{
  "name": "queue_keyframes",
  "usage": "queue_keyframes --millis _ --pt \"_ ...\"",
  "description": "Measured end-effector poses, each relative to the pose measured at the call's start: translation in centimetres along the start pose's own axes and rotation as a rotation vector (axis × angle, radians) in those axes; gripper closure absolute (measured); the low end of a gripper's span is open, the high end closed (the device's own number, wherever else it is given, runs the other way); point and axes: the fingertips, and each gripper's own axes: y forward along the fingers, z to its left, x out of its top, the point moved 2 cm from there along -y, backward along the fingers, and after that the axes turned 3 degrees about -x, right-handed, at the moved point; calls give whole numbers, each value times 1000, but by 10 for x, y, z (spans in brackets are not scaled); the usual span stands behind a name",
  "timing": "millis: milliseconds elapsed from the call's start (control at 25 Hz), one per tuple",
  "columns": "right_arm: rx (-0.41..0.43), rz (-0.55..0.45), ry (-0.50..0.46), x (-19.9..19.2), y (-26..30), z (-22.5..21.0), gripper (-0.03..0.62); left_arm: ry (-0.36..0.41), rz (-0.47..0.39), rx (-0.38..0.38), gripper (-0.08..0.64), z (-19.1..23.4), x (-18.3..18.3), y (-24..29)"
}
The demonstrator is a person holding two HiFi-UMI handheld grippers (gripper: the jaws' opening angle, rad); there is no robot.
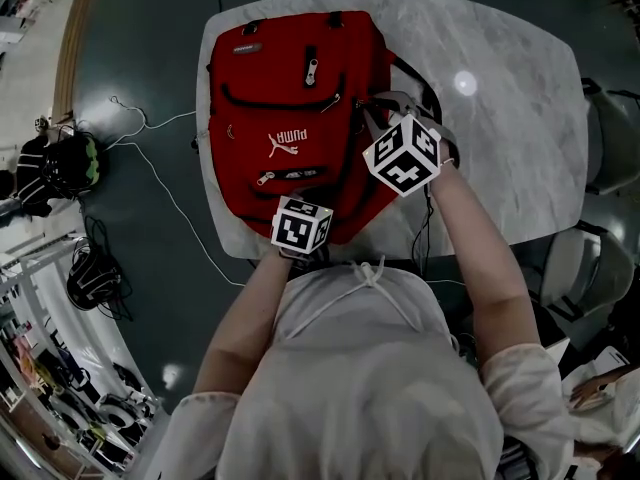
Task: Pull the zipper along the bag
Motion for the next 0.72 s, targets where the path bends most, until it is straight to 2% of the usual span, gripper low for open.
queue_keyframes --millis 40,120,160,280,440,560,720 --pt "-13 -6 2 -1 -1 0 556 2 -1 2 540 0 0 0" --pt "-25 -20 30 -2 -4 1 456 7 -4 7 540 0 1 0" --pt "-29 -30 52 -2 -7 2 454 13 -7 11 540 0 1 0" --pt "-55 -66 98 1 -21 7 458 54 -30 30 540 -1 -1 -2" --pt "-99 -119 128 8 -44 18 495 104 -82 38 540 -5 3 -13" --pt "-151 -160 182 12 -62 25 546 117 -165 47 540 -5 19 -34" --pt "-201 -212 311 16 -88 36 558 152 -309 65 540 -8 56 -75"
